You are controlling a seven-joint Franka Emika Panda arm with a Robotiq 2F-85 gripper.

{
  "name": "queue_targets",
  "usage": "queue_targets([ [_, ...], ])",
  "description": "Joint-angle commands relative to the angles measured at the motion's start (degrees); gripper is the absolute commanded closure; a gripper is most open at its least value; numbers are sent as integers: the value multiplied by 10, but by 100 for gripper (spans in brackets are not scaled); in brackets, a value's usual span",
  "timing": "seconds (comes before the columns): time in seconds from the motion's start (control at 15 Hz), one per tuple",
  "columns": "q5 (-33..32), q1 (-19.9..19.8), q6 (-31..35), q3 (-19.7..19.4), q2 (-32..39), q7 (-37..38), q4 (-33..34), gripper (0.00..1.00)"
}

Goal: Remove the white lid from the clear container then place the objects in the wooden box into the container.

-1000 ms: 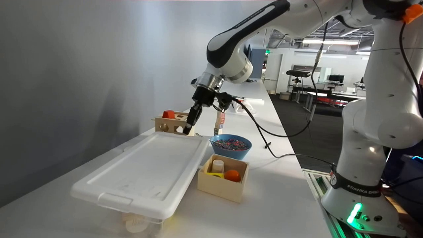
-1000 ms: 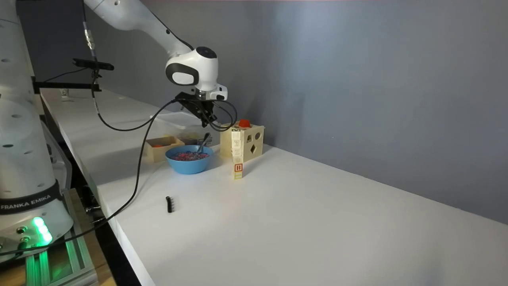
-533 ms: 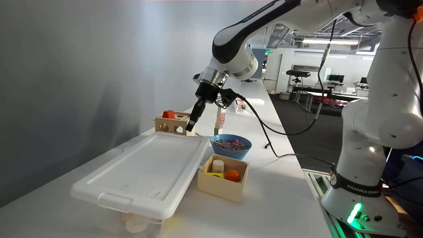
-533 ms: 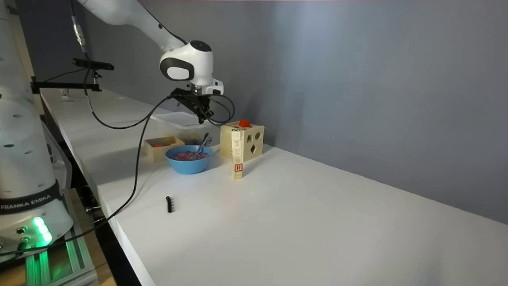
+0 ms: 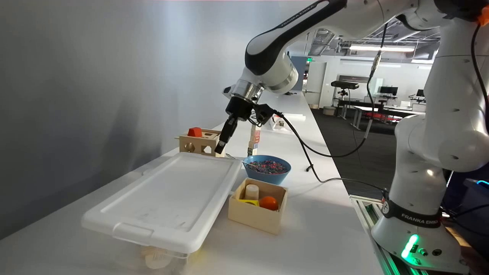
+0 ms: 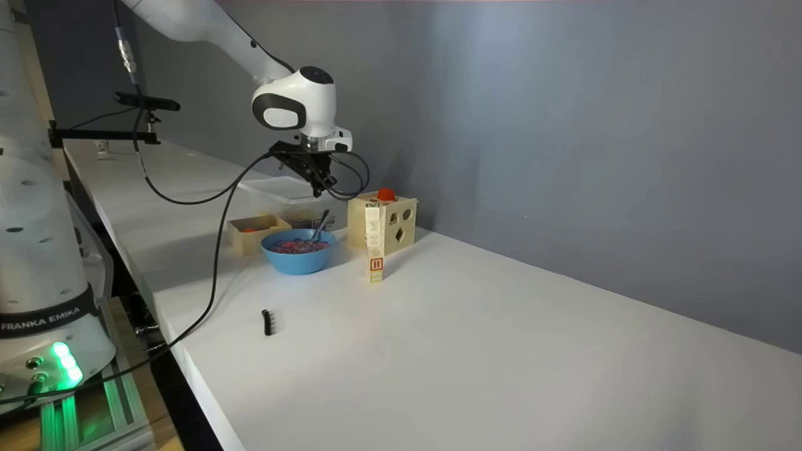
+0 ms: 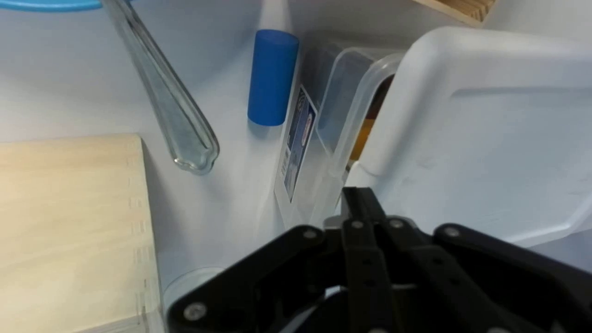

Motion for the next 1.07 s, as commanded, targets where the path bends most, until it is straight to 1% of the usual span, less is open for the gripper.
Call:
queue_targets([
  [0.0,6,5,17,0,6,5,-2,100],
  [0.53,7,10,-2,7,26,1,8,100],
  [0.87,-18,21,-9,19,31,14,9,100],
  [1.0,-18,27,-7,26,36,12,13,100],
])
